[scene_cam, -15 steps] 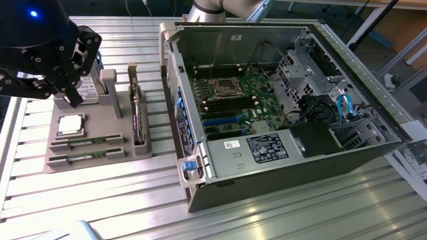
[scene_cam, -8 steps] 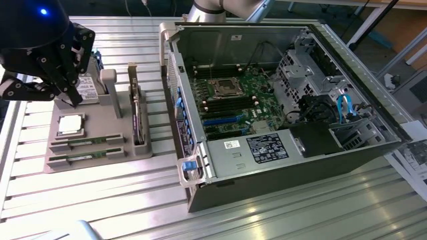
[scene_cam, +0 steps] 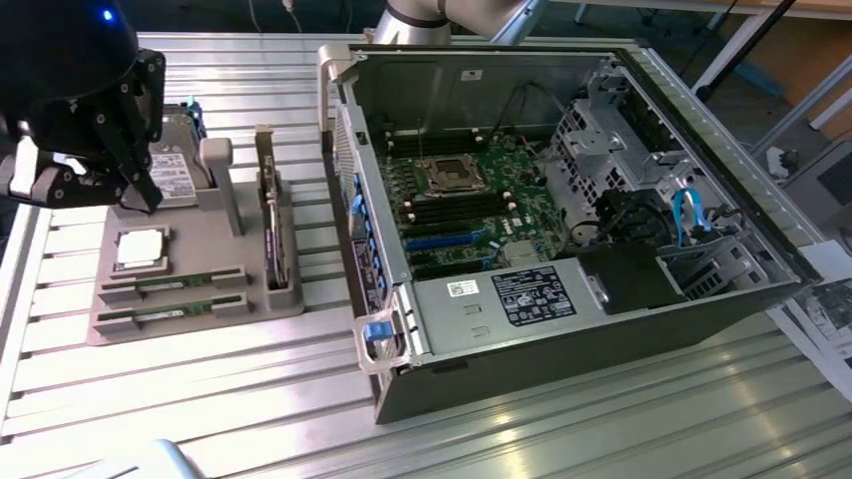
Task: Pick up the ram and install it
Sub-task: 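Pick up the ram and move it above insertion slot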
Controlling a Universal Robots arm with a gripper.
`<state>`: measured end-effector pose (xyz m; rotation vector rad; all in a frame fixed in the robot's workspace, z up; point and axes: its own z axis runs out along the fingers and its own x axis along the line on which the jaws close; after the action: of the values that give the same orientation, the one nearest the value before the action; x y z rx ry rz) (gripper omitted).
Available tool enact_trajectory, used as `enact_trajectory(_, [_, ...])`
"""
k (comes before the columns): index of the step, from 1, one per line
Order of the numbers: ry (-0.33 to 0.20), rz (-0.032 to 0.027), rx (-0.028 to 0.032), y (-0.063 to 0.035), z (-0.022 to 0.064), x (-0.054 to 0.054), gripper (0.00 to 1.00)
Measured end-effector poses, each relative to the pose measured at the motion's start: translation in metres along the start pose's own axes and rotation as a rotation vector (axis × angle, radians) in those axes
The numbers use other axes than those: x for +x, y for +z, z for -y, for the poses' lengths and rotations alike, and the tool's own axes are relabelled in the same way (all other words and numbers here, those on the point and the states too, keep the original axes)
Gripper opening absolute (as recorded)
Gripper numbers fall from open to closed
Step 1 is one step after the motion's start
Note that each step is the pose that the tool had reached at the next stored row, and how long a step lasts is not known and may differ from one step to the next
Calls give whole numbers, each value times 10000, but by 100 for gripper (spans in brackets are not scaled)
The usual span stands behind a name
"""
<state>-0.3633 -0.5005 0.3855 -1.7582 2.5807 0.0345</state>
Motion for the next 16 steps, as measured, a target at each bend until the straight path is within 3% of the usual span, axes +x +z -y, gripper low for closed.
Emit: enact_trajectory(16, [-3439,-26,-96,18,0,0,10])
